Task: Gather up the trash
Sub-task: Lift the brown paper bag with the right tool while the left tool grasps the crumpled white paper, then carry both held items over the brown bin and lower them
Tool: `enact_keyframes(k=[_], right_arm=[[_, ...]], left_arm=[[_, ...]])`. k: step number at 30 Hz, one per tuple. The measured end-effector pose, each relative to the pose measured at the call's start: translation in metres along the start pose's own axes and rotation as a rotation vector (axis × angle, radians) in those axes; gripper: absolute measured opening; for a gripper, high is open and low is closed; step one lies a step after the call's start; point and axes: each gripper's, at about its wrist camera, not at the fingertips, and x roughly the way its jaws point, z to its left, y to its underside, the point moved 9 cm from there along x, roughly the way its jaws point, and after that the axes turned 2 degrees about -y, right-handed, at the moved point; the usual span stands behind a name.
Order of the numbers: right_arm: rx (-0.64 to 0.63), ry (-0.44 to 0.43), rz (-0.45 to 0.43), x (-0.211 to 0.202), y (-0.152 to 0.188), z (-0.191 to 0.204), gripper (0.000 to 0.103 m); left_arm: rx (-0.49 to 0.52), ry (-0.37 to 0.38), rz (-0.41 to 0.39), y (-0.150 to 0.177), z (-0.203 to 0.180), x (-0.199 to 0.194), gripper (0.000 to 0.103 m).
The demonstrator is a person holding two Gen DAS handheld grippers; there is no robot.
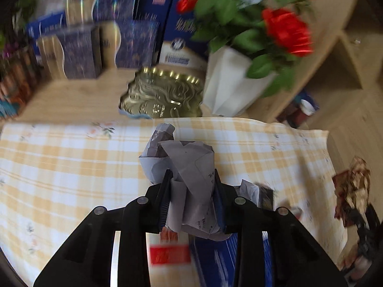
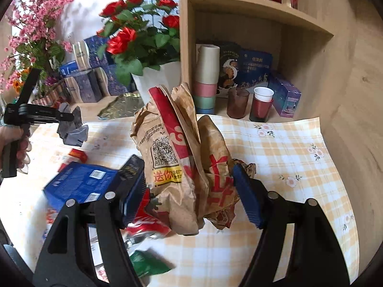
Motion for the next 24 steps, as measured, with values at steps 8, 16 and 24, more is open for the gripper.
enact_keyframes(k=[8,16,24], right_arm=[[-0.001,-0.029,0.001,-0.053,0.019,0.034,0.072],[-0.01,-0.066,0.022,-0.109,0.062,0.076,0.072],[-0.006,-0.119,0.023,-0.16,0.106,0.11,0.072]], left_arm=[[0.069,0.036,-0.074,0.056,-0.015,-0.106,0.031],[0.108,0.08,-0.087,0.151,-0.032,-0.18,0.031],[0.183,0.098,-0.123,0.237,-0.057,-0.231,0.031]])
